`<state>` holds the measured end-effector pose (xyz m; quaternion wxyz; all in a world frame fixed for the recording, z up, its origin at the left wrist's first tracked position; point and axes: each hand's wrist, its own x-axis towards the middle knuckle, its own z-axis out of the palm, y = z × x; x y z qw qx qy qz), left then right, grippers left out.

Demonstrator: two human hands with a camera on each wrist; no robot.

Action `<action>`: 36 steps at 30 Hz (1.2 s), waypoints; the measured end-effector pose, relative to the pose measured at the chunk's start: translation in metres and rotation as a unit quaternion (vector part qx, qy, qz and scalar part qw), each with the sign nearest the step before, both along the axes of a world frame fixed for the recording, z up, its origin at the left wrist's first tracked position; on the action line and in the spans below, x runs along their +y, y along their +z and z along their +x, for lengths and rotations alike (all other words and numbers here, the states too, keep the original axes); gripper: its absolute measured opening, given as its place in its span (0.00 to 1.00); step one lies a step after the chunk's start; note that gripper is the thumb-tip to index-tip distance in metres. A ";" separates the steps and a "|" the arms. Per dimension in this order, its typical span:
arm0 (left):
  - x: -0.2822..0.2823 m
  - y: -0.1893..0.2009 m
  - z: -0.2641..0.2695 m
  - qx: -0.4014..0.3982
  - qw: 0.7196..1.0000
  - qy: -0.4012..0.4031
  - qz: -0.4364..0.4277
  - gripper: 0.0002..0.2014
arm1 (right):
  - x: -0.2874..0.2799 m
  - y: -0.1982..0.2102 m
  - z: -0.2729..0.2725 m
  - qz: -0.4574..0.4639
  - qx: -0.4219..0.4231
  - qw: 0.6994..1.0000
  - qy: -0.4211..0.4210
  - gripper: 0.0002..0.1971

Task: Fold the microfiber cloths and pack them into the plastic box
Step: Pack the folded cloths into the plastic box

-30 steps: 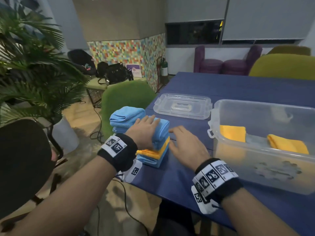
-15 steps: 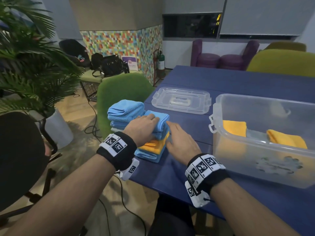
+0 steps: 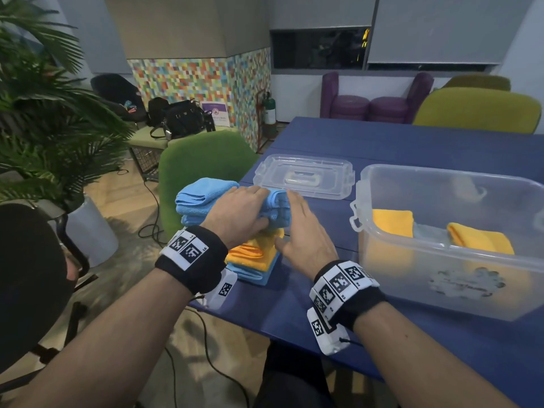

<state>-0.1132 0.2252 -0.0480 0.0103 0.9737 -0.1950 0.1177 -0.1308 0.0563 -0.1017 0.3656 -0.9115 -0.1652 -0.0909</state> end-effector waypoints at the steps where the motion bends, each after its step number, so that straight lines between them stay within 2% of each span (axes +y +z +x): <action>1: -0.002 0.007 -0.002 0.001 1.000 -0.008 -0.018 0.14 | -0.001 0.004 0.000 0.009 -0.007 1.000 -0.005 0.50; 3: -0.003 0.027 -0.008 0.009 0.997 -0.031 -0.072 0.14 | -0.006 0.016 -0.003 0.026 -0.022 0.999 -0.009 0.53; 6: -0.003 0.061 -0.020 0.028 0.983 -0.100 -0.154 0.17 | -0.016 0.046 -0.010 0.043 -0.065 0.997 0.004 0.52; 10: -0.011 0.111 -0.034 0.119 0.934 -0.162 -0.295 0.14 | -0.039 0.096 -0.027 0.066 -0.100 0.993 0.026 0.44; 13: -0.032 0.130 -0.034 0.150 0.870 -0.199 -0.426 0.15 | -0.068 0.133 -0.044 0.122 -0.094 0.988 0.018 0.35; 15: -0.055 0.132 -0.030 0.175 0.793 -0.208 -0.545 0.17 | -0.091 0.153 -0.051 0.174 -0.078 0.982 -0.001 0.32; 17: -0.081 0.131 -0.021 0.231 0.713 -0.205 -0.629 0.22 | -0.116 0.166 -0.054 0.233 -0.059 0.971 -0.018 0.30; 18: -0.094 0.130 -0.018 0.258 0.691 -0.199 -0.645 0.25 | -0.129 0.170 -0.054 0.267 -0.048 0.962 -0.027 0.29; 20: -0.121 0.128 -0.014 0.296 0.673 -0.189 -0.651 0.30 | -0.155 0.175 -0.052 0.331 -0.023 0.942 -0.050 0.29; 22: -0.148 0.126 -0.017 0.327 0.669 -0.190 -0.639 0.30 | -0.179 0.175 -0.050 0.372 0.002 0.925 -0.076 0.31; 25: -0.186 0.122 -0.019 0.346 0.704 -0.197 -0.588 0.24 | -0.209 0.171 -0.048 0.385 0.038 0.915 -0.117 0.26; 27: -0.209 0.119 -0.013 0.365 0.715 -0.173 -0.570 0.20 | -0.227 0.168 -0.048 0.365 0.054 0.916 -0.159 0.24; 32: -0.263 0.110 -0.001 0.429 0.715 -0.113 -0.540 0.18 | -0.271 0.158 -0.051 0.272 0.111 0.921 -0.255 0.30; 36: -0.300 0.100 0.006 0.477 0.701 -0.071 -0.526 0.21 | -0.292 0.152 -0.059 0.232 0.144 0.917 -0.292 0.16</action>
